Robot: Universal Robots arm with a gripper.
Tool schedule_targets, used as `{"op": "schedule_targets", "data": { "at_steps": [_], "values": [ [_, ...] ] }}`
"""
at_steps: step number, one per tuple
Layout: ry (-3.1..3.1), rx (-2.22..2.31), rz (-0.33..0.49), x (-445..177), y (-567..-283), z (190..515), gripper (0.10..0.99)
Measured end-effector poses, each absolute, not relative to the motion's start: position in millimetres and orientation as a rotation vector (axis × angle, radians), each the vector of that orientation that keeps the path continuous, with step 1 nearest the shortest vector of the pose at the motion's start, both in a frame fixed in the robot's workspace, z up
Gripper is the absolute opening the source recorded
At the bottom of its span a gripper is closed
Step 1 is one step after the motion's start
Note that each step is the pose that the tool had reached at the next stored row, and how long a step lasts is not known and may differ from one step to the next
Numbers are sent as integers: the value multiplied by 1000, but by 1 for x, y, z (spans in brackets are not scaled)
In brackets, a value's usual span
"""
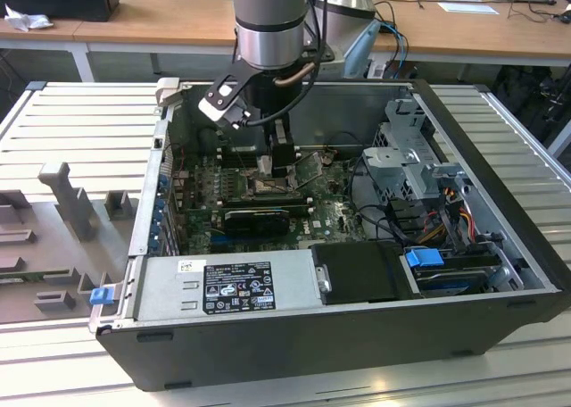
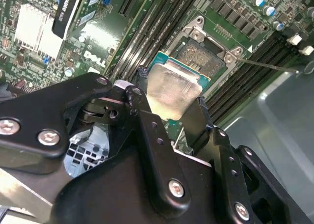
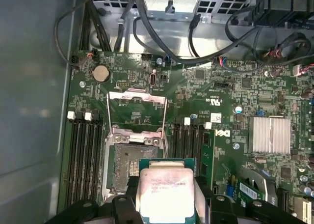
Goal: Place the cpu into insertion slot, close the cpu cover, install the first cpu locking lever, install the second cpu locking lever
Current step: 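Place the cpu into insertion slot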
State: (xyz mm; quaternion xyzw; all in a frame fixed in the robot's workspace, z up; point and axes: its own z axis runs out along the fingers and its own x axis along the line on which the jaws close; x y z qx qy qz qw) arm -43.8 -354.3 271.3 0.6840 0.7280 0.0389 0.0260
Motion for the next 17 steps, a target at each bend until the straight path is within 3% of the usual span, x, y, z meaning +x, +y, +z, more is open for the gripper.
{"op": "schedule_targets", "data": {
  "at_steps": [17],
  "values": [
    [2170, 2192, 118, -43, -340, 247, 525]
  ]
}}
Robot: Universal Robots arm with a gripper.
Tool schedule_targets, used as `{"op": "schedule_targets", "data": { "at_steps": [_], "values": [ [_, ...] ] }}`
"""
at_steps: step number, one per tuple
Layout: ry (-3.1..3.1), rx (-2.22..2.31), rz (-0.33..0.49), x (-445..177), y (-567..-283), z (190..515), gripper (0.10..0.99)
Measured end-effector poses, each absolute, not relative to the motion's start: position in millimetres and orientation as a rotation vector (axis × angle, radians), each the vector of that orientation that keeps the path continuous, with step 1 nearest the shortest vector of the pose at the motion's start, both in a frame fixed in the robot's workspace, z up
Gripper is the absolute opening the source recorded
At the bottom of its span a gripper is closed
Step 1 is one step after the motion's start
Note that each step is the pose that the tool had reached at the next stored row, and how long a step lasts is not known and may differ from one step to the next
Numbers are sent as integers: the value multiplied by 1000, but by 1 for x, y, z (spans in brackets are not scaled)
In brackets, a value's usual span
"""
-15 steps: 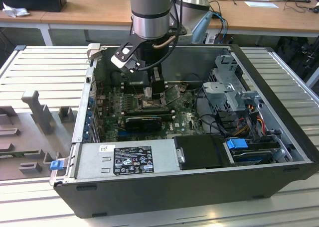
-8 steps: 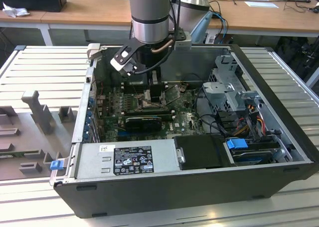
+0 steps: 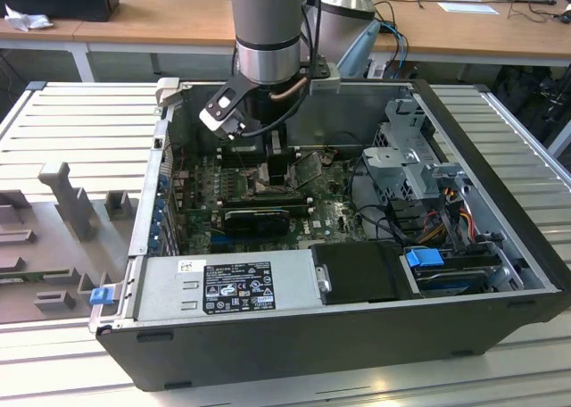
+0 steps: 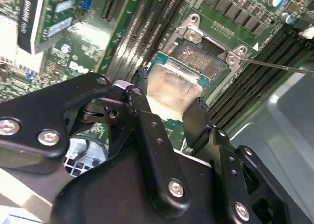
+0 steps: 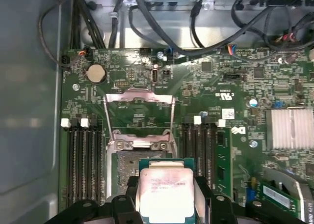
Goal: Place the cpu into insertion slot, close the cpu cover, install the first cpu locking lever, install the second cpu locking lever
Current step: 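Place the cpu into insertion slot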
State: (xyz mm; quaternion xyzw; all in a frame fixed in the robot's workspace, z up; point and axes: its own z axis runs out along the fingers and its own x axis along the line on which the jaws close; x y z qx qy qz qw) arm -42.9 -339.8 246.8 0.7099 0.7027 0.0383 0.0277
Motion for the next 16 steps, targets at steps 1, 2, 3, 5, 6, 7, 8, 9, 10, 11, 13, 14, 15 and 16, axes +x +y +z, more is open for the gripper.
{"op": "schedule_targets", "data": {
  "at_steps": [1, 2, 3, 5, 6, 7, 8, 9, 10, 11, 13, 14, 15, 16],
  "values": [
    [2170, 2192, 118, -43, -335, 244, 525],
    [2170, 2192, 119, -43, -334, 241, 525],
    [2169, 2192, 118, -43, -333, 240, 525],
    [2164, 2196, 118, -43, -333, 236, 525],
    [2162, 2199, 118, -43, -332, 234, 525],
    [2160, 2201, 118, -43, -332, 232, 525],
    [2159, 2201, 118, -43, -332, 231, 525],
    [2159, 2201, 118, -43, -330, 228, 525],
    [2159, 2201, 118, -43, -329, 226, 525],
    [2159, 2201, 118, -43, -328, 224, 525],
    [2156, 2204, 118, -43, -324, 217, 525],
    [2155, 2206, 118, -44, -323, 216, 525],
    [2155, 2206, 118, -44, -322, 215, 525],
    [2155, 2206, 118, -46, -322, 213, 525]
  ]
}}
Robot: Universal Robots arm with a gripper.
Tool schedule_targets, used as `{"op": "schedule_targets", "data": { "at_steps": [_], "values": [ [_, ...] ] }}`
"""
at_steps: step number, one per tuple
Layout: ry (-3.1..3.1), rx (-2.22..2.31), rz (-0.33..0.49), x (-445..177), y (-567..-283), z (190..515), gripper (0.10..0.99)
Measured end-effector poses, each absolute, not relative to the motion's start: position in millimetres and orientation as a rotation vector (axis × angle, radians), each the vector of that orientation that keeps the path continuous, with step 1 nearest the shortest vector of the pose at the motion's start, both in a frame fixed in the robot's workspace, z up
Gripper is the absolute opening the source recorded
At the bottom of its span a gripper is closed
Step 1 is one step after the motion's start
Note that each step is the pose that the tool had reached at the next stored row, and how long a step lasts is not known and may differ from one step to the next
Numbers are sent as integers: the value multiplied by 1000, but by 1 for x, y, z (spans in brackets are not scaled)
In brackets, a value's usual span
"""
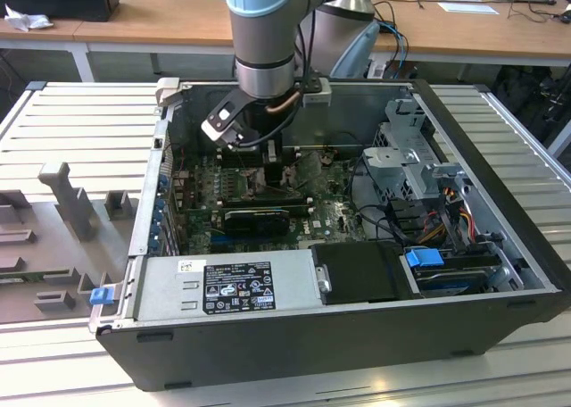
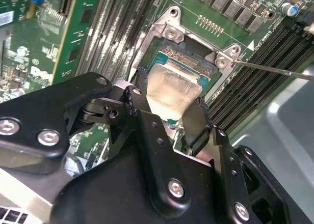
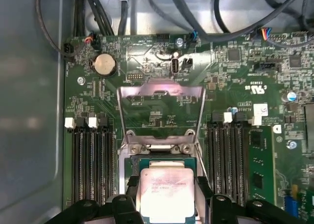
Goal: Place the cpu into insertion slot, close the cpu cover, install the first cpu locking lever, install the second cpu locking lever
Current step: 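Place the cpu into insertion slot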
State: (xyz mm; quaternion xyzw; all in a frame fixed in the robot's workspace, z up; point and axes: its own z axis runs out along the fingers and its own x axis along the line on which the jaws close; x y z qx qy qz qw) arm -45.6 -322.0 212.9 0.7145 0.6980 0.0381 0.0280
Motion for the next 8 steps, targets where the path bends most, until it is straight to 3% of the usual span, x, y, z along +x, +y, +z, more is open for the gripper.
{"op": "schedule_targets", "data": {
  "at_steps": [8],
  "values": [
    [2170, 2191, 118, -47, -318, 205, 525]
  ]
}}
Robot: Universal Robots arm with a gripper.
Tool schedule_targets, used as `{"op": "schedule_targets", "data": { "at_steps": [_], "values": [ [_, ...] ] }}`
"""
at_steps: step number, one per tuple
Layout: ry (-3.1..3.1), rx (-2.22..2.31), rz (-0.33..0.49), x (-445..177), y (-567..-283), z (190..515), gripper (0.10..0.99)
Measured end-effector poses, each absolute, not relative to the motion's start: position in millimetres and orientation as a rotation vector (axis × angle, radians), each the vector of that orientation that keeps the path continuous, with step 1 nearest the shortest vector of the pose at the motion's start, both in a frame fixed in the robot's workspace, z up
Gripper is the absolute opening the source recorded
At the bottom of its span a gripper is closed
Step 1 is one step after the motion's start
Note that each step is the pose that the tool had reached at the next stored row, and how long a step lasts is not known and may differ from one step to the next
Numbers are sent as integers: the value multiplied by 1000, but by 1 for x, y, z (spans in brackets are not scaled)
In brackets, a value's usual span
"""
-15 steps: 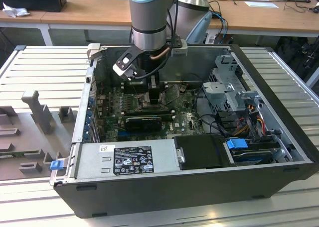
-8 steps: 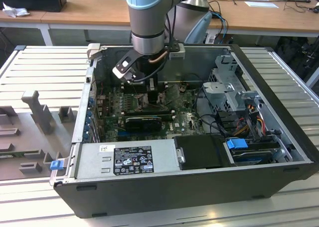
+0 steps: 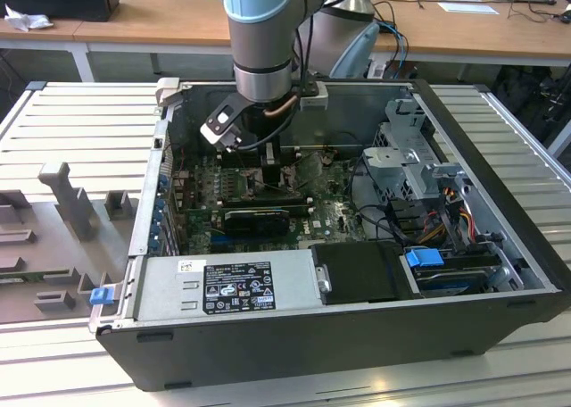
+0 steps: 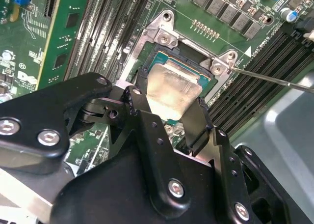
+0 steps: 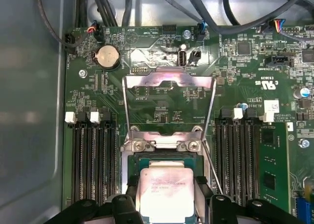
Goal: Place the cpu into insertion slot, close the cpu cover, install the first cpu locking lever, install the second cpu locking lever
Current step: 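Place the cpu into insertion slot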
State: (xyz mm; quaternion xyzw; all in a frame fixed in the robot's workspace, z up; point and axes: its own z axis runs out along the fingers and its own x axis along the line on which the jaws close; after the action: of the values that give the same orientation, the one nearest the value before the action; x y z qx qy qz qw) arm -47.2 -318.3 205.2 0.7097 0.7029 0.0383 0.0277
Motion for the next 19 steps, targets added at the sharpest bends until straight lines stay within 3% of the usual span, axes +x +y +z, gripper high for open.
{"op": "schedule_targets", "data": {
  "at_steps": [11, 14, 15, 19],
  "values": [
    [2170, 2191, 118, -46, -318, 201, 525],
    [2170, 2192, 118, -46, -318, 201, 541],
    [2170, 2192, 119, -46, -318, 201, 604],
    [2171, 2194, 123, -46, -318, 201, 604]
  ]
}}
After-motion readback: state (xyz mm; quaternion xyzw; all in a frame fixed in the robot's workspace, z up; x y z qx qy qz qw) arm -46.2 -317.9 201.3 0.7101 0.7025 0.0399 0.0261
